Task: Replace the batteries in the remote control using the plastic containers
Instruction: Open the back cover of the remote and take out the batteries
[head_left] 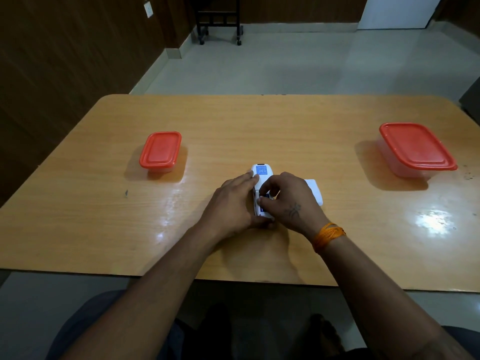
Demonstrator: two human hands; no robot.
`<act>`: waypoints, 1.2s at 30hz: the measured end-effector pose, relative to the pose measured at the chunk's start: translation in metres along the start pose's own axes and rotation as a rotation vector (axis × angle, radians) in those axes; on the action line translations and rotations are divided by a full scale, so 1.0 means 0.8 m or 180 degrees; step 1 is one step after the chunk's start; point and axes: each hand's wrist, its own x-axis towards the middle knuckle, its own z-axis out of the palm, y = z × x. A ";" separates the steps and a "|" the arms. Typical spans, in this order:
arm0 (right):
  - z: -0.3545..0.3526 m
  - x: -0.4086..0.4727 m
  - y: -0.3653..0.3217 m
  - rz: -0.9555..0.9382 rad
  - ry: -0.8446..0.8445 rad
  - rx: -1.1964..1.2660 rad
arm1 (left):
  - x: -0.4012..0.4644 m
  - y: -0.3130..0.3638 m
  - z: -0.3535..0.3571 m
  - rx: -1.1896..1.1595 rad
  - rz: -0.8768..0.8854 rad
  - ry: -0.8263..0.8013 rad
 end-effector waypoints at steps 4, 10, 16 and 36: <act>-0.003 0.000 -0.004 -0.0001 -0.0094 0.0055 | 0.001 0.001 0.000 -0.0013 -0.0045 -0.0004; 0.000 0.000 -0.006 0.0054 -0.0111 0.0297 | 0.002 -0.003 0.003 -0.0041 -0.0033 0.0005; 0.002 -0.004 0.001 0.0156 0.0238 0.0733 | 0.002 0.000 0.000 -0.0069 0.0007 0.0026; -0.016 -0.018 0.019 -0.0116 0.0319 0.0223 | 0.020 0.000 0.002 -0.0476 0.0087 0.1115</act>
